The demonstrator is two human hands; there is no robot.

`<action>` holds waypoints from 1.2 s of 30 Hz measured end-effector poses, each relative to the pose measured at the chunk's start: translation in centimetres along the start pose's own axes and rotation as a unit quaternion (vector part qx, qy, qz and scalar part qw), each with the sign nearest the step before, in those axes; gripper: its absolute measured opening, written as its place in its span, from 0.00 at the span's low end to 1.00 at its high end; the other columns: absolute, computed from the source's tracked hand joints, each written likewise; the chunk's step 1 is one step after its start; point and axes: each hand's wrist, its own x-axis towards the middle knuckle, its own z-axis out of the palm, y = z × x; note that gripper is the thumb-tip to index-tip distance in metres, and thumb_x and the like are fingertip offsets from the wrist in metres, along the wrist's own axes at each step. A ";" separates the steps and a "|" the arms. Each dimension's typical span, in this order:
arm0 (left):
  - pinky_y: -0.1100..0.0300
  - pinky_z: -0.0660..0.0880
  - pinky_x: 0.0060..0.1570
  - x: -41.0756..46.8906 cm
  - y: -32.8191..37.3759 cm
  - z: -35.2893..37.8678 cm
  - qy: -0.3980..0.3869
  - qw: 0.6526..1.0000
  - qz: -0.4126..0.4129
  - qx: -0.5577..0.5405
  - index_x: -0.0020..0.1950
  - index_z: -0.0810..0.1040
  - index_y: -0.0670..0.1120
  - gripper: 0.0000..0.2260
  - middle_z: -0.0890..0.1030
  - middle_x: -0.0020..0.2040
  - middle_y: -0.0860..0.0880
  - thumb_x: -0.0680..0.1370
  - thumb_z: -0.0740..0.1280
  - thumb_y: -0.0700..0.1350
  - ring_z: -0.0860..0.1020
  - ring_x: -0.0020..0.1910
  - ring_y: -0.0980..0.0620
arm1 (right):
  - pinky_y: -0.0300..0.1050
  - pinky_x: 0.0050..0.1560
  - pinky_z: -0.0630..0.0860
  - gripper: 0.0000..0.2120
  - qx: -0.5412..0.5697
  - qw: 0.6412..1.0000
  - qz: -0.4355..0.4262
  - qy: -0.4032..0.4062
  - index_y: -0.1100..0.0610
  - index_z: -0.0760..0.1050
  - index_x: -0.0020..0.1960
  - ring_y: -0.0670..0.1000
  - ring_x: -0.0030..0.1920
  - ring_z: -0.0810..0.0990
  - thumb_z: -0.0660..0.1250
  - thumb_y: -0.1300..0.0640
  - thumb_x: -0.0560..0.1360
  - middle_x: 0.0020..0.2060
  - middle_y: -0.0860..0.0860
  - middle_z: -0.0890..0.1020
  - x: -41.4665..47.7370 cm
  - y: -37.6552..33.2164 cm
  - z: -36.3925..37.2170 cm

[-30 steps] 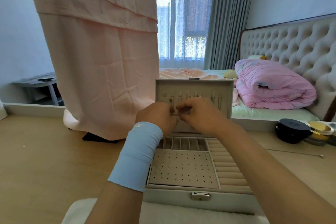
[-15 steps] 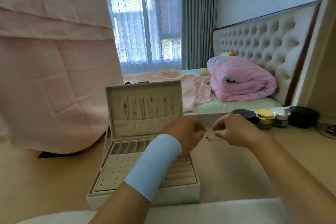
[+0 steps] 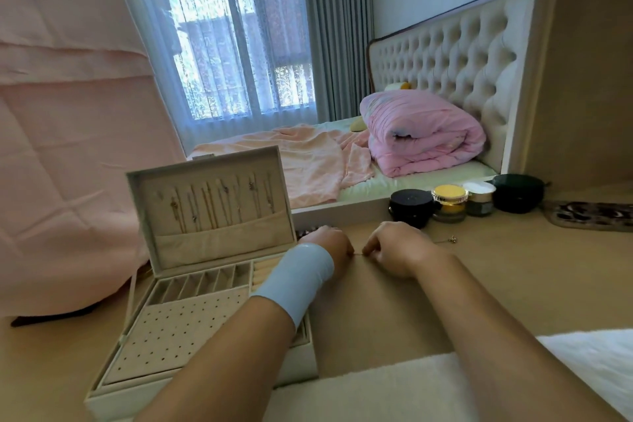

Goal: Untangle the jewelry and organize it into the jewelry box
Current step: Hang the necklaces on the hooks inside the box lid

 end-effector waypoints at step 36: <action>0.62 0.75 0.38 -15.4 -9.3 -2.2 0.221 0.834 0.029 -0.505 0.47 0.80 0.47 0.07 0.80 0.38 0.50 0.81 0.63 0.43 0.76 0.34 0.56 | 0.48 0.39 0.79 0.11 0.423 0.888 -0.142 -0.114 0.59 0.83 0.53 0.51 0.32 0.79 0.67 0.52 0.81 0.41 0.55 0.86 -4.9 -10.6 -4.8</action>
